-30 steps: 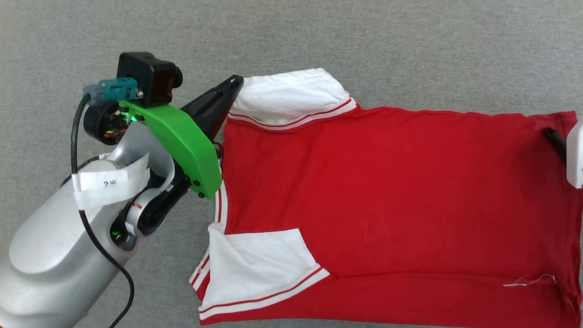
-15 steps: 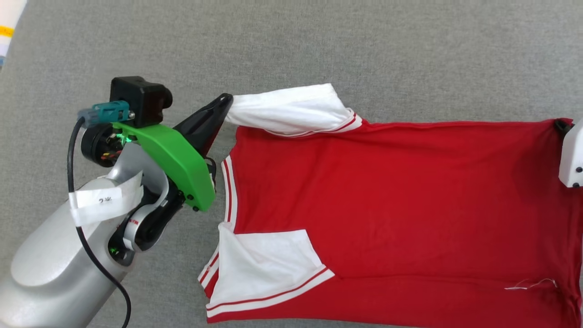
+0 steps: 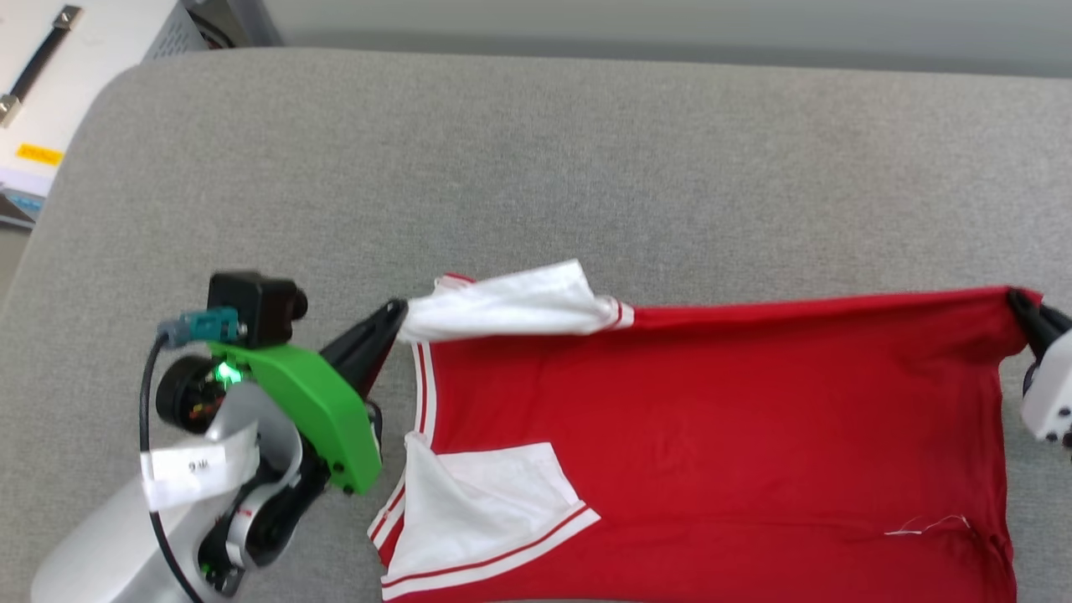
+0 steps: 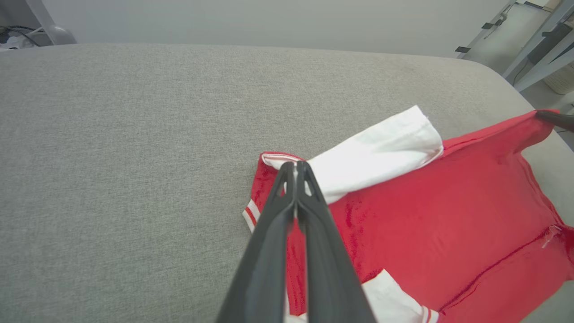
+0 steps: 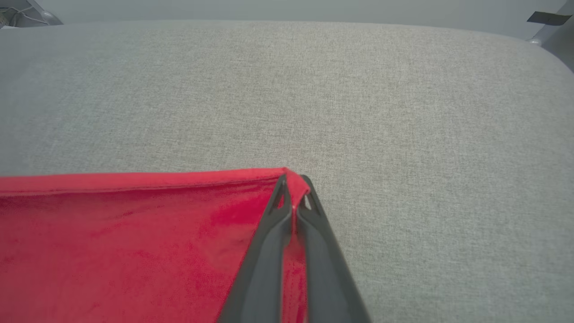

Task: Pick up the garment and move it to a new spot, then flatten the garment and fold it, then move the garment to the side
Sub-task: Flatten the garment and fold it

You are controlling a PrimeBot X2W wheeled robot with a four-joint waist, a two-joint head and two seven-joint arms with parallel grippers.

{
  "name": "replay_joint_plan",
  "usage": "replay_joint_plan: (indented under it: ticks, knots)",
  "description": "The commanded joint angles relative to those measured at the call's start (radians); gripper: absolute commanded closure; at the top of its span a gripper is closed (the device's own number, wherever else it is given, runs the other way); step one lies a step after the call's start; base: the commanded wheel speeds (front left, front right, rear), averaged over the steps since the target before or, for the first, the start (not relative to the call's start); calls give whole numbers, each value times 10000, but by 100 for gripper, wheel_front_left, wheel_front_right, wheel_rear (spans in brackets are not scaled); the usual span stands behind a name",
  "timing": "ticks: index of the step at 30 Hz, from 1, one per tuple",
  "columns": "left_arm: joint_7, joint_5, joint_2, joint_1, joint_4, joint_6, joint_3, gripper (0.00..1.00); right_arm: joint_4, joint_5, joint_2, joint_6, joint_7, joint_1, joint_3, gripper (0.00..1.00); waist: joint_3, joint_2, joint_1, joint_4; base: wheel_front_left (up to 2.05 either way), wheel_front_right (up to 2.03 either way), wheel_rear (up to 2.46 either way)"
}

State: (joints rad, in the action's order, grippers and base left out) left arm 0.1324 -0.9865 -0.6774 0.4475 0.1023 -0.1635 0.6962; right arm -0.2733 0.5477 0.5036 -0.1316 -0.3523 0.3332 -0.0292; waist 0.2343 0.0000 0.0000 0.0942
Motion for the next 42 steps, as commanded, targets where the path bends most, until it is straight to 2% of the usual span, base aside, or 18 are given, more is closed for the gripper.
replay_joint_plan:
  ticks: [1,5,13,20,24,25,26,27,28,29,32,35,38,42]
  knots:
    - [-79,-88,-150,-336,92,-101,8,100,189,183,11,9,170,-385,40,100,-527,0,0,-37,0,0,0]
    - [-172,-177,-332,-1181,455,-417,142,100,740,636,6,9,449,-1564,69,100,-902,0,0,35,0,0,0]
    - [-258,-390,-664,-2890,933,-977,555,100,1496,1453,276,9,282,-3361,-201,100,-1226,0,0,108,0,0,0]
    - [-181,-305,-570,-3236,540,-903,975,100,1563,1580,958,9,-10,-4195,-907,100,-1195,0,0,197,0,0,0]
    - [-166,-223,-364,-3131,139,-771,1142,100,1416,1632,1119,9,-46,-4202,-1110,100,-1118,0,0,216,0,0,0]
    - [-145,-192,-333,-3100,48,-748,1186,100,1379,1633,1142,9,-54,-4187,-1153,84,-1100,0,0,218,0,0,0]
    - [-124,-153,-291,-3059,-54,-705,1243,70,1373,1585,1201,9,-37,-4160,-1250,5,-1081,0,0,222,0,0,0]
    - [-125,-139,-248,-3033,-130,-674,1272,62,1351,1578,1221,9,-6,-4138,-1293,0,-1074,0,0,225,0,0,0]
    - [-137,-135,-194,-3009,-227,-641,1294,52,1302,1652,1191,9,-2,-4125,-1331,0,-1075,0,0,230,0,0,0]
    - [-139,-135,-160,-2994,-303,-622,1309,1,1264,1733,1165,9,-41,-4127,-1364,0,-1082,0,0,232,0,0,0]
    - [-397,14,-46,-2859,-547,-619,1258,0,1174,2114,1137,9,-367,-4225,-1247,0,-1293,0,0,267,0,0,0]
    - [-746,19,14,-2791,-338,-698,1018,0,1648,2603,904,9,-758,-4294,-579,0,-1525,0,0,260,0,0,0]
    - [-1261,159,64,-2657,-153,-730,748,0,2193,2556,790,9,-1053,-4337,-101,0,-1638,0,0,262,0,0,0]
    - [-2185,362,214,-2547,-206,-788,329,0,2726,2314,284,9,-1616,-4406,612,0,-1764,0,0,258,0,0,0]
